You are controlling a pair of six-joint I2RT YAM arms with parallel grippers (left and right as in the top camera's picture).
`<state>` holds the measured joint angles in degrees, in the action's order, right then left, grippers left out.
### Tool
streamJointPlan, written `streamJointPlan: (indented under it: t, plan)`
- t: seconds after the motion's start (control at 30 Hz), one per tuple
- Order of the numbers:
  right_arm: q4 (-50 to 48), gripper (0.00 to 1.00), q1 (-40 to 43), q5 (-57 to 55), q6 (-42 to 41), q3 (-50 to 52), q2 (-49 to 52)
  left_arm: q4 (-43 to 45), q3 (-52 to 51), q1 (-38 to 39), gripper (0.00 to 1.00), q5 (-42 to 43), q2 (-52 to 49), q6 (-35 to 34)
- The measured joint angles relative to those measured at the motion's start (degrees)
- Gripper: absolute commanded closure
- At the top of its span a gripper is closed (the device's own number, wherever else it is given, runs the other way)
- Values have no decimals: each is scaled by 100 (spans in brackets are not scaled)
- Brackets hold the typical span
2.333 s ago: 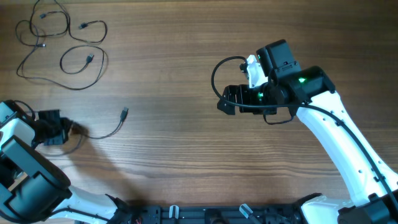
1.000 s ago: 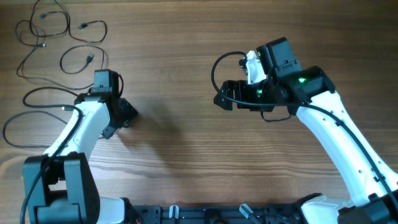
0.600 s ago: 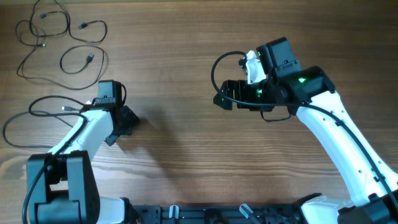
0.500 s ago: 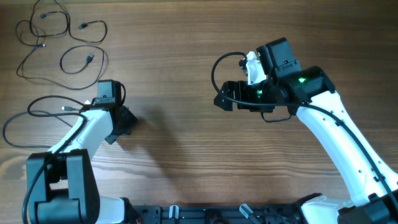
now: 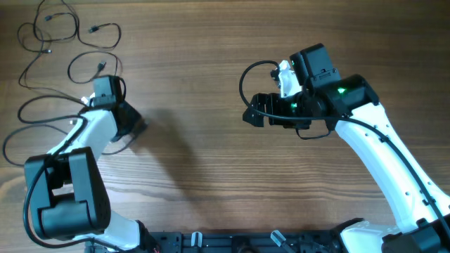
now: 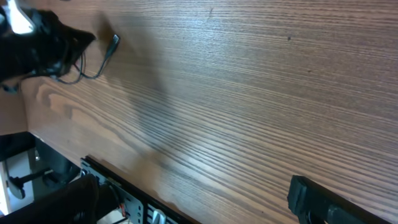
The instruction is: Untangle cables
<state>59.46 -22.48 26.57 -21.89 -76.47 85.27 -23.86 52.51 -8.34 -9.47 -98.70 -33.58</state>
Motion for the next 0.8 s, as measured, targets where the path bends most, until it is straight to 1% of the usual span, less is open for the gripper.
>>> streamJointPlan:
  t: [0.03, 0.07, 0.1, 0.17, 0.2, 0.27, 0.33, 0.4, 0.47, 0.53, 0.63, 0.7, 0.73, 0.8]
  plan:
    - [7, 0, 0, -2, 0, 0, 0, -66, 142, 0, 39, 39, 0, 20]
    - [11, 0, 0, 0, 0, 0, 0, -127, 275, 0, 14, 122, 0, 83]
    - [11, 0, 0, 0, 0, 0, 0, -195, 319, 0, 9, 216, 0, 192]
    - [7, 0, 0, 0, 0, 0, 0, -382, 323, 0, 8, 387, 2, 455]
    - [2, 0, 0, 0, 0, 0, 0, -455, 323, 0, 9, 452, 11, 573]
    - [-17, 0, 0, 0, 0, 0, 0, -732, 323, 0, 9, 520, 120, 704]
    - [-42, 0, 0, 0, 0, 0, 0, -1340, 337, 0, 6, 599, 433, 787]
    - [-94, 0, 0, 0, 0, 0, 0, -1683, 348, 11, 3, 599, 531, 809]
    - [-133, 0, 0, 0, 0, 0, 0, -1755, 326, 37, 4, 599, 533, 918]
    - [-153, 0, 0, 0, -20, 0, 0, -1733, 223, 125, 9, 599, 533, 1099]
    - [-164, 0, 0, 0, -39, 0, 0, -1683, -168, 358, 5, 590, 533, 1585]
    - [-166, 1, 0, 0, -39, 0, 0, -1458, -332, 365, 5, 546, 531, 1683]
    - [-164, 0, 0, 0, -39, 0, 0, -1307, -428, 365, 6, 490, 531, 1707]
    - [-166, 0, 0, -2, -39, 0, 0, -1152, -581, 365, 13, 391, 535, 1740]
